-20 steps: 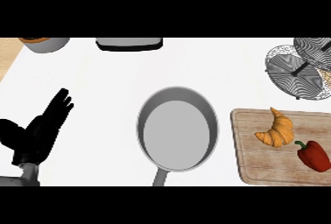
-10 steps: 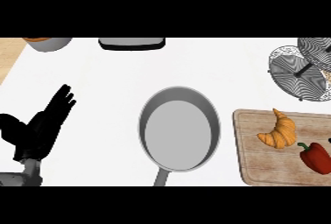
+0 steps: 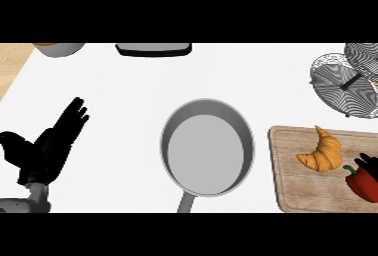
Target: Pick the bell pepper from the cutting board and place it in the tiered basket
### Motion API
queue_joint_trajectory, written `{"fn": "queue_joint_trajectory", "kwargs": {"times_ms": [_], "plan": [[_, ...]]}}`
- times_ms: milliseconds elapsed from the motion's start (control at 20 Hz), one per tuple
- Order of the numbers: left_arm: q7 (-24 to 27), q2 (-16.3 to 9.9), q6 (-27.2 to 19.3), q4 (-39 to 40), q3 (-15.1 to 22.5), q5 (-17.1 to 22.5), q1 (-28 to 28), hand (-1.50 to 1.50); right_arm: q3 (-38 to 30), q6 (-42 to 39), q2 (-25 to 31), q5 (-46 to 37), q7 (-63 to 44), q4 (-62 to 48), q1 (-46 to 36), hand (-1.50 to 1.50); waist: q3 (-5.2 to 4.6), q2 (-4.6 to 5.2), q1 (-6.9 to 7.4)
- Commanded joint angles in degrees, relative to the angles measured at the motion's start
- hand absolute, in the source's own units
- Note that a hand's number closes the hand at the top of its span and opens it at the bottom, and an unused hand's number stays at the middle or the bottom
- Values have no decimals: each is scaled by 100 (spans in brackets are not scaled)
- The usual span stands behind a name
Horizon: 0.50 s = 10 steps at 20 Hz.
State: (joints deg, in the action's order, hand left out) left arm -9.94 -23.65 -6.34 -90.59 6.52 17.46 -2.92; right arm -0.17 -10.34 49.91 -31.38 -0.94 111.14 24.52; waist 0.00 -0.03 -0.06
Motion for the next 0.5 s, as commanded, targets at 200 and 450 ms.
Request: {"fn": "queue_joint_trajectory", "kwargs": {"times_ms": [200,450], "plan": [[-10,174,216,203,-229,-237,-162,0,57,230,-661,-872,700,-1635,-941,-150,2,5,16],[25,103,498,16,-480,-202,32,0,282,600,-1268,-1526,431,-1602,-1219,-150,0,0,19]]}}
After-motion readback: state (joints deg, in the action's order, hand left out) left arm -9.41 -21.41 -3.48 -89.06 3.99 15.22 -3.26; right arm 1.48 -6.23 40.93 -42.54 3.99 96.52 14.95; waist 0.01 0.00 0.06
